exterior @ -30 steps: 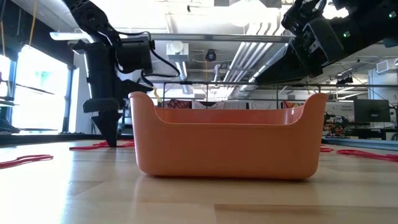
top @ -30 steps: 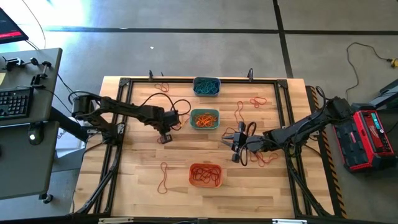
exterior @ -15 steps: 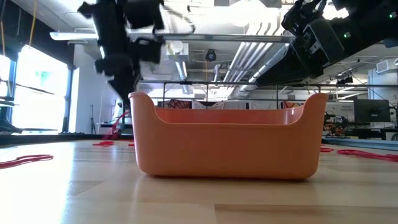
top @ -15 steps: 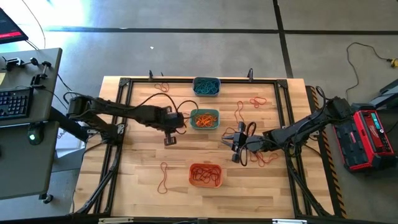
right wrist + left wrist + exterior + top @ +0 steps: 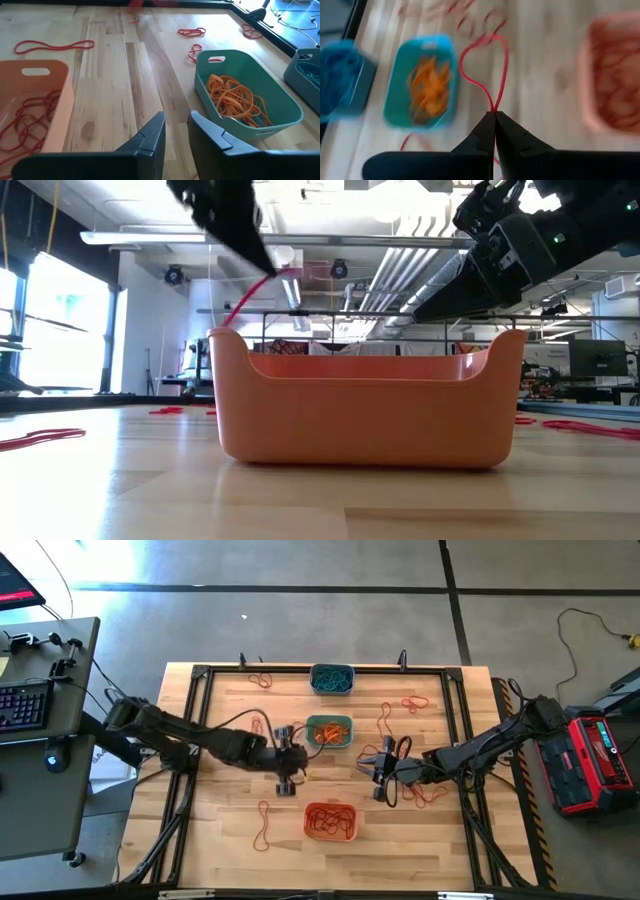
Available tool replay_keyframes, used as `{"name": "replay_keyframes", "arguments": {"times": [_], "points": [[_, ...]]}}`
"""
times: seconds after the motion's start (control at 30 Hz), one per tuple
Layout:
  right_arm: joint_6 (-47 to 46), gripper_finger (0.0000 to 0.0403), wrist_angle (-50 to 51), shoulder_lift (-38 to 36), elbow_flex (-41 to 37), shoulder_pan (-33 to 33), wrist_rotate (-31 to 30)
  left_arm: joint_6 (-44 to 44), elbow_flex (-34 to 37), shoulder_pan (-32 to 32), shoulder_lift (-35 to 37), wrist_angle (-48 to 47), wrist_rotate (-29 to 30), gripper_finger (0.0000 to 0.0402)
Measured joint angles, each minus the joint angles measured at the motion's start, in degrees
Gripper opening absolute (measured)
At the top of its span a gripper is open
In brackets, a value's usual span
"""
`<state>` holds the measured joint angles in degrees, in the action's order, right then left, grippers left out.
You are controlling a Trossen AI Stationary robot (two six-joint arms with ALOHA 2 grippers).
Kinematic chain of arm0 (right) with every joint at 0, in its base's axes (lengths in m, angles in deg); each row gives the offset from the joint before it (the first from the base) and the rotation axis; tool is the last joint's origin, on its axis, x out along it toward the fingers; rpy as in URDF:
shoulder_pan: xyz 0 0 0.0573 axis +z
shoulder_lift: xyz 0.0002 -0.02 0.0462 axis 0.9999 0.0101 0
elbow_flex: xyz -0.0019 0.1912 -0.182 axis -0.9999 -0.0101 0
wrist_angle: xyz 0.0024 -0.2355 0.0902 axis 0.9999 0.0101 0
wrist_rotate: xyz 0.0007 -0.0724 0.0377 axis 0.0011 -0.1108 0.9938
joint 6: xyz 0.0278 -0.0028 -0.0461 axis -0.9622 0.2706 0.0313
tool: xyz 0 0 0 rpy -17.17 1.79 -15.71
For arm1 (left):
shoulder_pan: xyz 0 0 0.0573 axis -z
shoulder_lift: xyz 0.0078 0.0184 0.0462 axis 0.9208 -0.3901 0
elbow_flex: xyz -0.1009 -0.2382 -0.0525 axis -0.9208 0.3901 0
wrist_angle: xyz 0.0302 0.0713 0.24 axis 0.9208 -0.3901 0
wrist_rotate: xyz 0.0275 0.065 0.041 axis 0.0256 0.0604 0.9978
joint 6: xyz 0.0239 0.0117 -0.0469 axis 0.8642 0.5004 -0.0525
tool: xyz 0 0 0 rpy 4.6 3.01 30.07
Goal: Sort rubber bands into baskets
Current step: Put the red rubber band into the orange bin
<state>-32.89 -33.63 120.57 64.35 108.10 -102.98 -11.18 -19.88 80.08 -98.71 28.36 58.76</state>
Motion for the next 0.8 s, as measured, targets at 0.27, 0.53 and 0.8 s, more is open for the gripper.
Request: {"name": "replay_keyframes", "arguments": {"times": [0.27,0.53,0.8], "points": [[0.0,0.0074,-0.1,0.0,0.0,0.0,0.0,2.8,-0.3,6.3,-2.2,17.3,0.8,0.0],[-0.5,0.0074,0.6,0.0,0.0,0.0,0.0,8.2,-0.2,8.9,-9.8,29.6,-4.4,0.0],[-0.5,0.0074,0.6,0.0,0.0,0.0,0.0,14.3,-0.2,7.4,-13.3,32.8,-12.5,0.0]]}}
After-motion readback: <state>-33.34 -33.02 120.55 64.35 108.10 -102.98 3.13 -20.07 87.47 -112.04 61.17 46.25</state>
